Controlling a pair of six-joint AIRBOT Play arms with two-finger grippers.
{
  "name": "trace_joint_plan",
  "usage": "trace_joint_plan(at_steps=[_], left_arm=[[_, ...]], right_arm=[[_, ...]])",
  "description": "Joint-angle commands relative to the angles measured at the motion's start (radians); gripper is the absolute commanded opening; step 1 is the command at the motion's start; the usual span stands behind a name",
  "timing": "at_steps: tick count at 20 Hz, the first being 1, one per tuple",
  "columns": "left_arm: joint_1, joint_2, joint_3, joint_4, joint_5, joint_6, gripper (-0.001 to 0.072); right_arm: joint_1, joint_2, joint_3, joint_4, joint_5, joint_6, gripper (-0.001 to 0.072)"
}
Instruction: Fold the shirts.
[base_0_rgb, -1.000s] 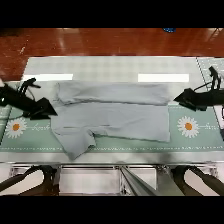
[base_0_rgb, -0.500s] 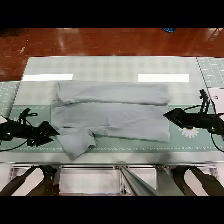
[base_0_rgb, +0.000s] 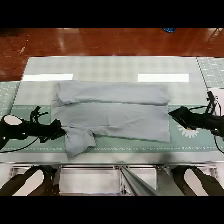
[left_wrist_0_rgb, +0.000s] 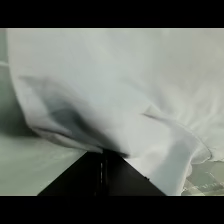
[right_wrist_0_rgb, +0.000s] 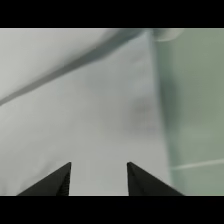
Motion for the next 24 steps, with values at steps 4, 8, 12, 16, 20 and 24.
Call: trace_joint_plan(at_steps=[4,8,12,16,20,24], left_arm=[[-0.029,-0.002,0.003,-0.005,0.023,0.014,0.0017],[-0.029,-0.002,0.003,-0.005,0.016,0.013,0.0018],[-0.029,-0.002,0.003,-0.005,0.016,0.013,0.0017],[-0.029,-0.002,0.003,-0.005,0.017,0.013,0.0018],[-0.029,-0.002,0.006,-0.004,0.018,0.014,0.0018],[-0.029,-0.002,0.061,-0.005,0.019,0.017,0.0018]], right_arm=[[-0.086,0.001,-0.107,-0.243,0.188,0.078,0.0410],[-0.085,-0.005,-0.121,-0.224,0.191,0.070,0.0410],[-0.085,-0.083,-0.121,-0.196,0.203,0.041,0.0410],[-0.085,-0.175,-0.121,-0.083,0.144,-0.021,0.0409],[-0.085,-0.231,-0.121,0.199,0.082,-0.239,0.0142],[-0.086,-0.255,-0.101,0.272,0.140,-0.355,0.0021]])
